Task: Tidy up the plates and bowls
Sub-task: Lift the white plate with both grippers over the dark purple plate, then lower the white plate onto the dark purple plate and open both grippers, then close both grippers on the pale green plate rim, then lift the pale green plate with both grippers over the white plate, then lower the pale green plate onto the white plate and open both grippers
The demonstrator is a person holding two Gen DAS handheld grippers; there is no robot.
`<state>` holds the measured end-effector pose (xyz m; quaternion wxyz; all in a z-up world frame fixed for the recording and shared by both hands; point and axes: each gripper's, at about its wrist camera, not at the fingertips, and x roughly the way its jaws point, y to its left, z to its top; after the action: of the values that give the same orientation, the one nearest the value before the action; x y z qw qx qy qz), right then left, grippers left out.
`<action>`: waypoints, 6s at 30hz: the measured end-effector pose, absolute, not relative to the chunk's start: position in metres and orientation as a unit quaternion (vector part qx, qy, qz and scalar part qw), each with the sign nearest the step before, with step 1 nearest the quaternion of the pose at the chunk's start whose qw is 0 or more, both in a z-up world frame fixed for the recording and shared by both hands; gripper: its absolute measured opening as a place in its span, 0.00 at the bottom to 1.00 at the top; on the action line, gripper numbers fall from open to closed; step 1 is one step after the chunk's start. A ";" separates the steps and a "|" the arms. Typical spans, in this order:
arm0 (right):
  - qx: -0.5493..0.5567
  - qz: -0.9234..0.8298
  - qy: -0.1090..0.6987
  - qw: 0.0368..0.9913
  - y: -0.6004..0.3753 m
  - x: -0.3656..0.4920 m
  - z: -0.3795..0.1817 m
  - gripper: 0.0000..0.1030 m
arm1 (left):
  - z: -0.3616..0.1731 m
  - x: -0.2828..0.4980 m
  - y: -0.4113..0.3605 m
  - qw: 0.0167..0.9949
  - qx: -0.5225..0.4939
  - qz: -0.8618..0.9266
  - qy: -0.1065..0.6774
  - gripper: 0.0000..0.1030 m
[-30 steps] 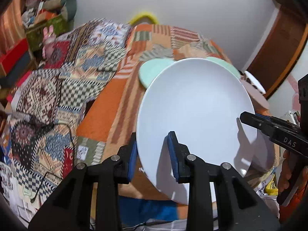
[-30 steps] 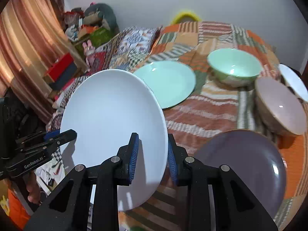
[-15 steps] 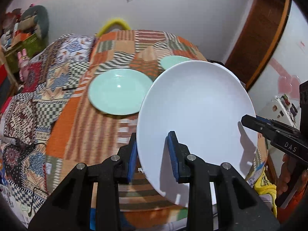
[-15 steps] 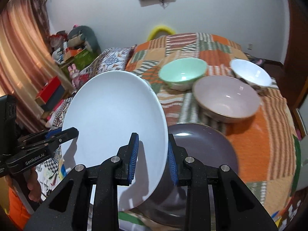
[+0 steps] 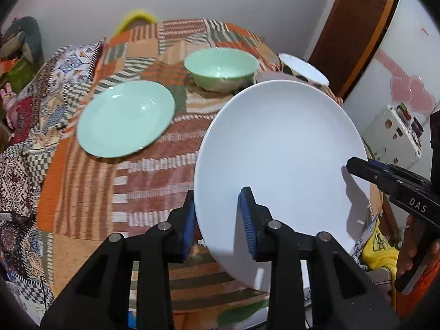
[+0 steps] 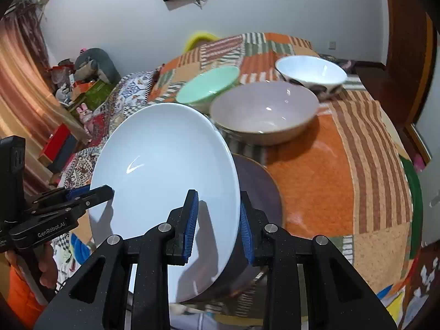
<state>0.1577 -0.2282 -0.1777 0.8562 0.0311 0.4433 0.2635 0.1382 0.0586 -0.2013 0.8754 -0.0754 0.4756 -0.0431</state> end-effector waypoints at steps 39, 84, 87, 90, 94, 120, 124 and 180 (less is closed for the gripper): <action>-0.013 0.227 0.428 0.875 -0.245 0.163 -0.179 0.23 | -0.198 0.148 0.016 0.892 -0.004 -0.044 0.451 0.27; -0.089 0.368 0.439 0.815 -0.048 0.253 -0.173 0.48 | -0.217 0.194 0.275 0.890 -0.132 0.128 0.418 0.79; -0.096 0.370 0.460 0.802 -0.034 0.264 -0.187 0.48 | -0.231 0.207 0.283 0.886 -0.143 0.122 0.424 0.79; -0.117 0.368 0.474 0.791 -0.020 0.271 -0.201 0.47 | -0.244 0.217 0.291 0.882 -0.155 0.118 0.428 0.75; -0.143 0.366 0.487 0.780 -0.005 0.276 -0.216 0.41 | -0.259 0.230 0.295 0.878 -0.153 0.109 0.439 0.56; -0.134 0.360 0.532 0.754 0.000 0.287 -0.233 0.22 | -0.252 0.211 0.273 0.892 -0.142 0.061 0.424 0.17; -0.127 0.367 0.511 0.767 -0.009 0.274 -0.212 0.22 | -0.228 0.196 0.266 0.901 -0.144 0.054 0.406 0.17; -0.003 0.272 0.478 0.835 -0.235 0.138 -0.191 0.22 | -0.215 0.132 0.049 0.874 -0.063 -0.058 0.478 0.20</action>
<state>0.1380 -0.2352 -0.1909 0.8349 -0.0032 0.4785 0.2720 0.1321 0.0486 -0.2150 0.8740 -0.0629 0.4783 -0.0584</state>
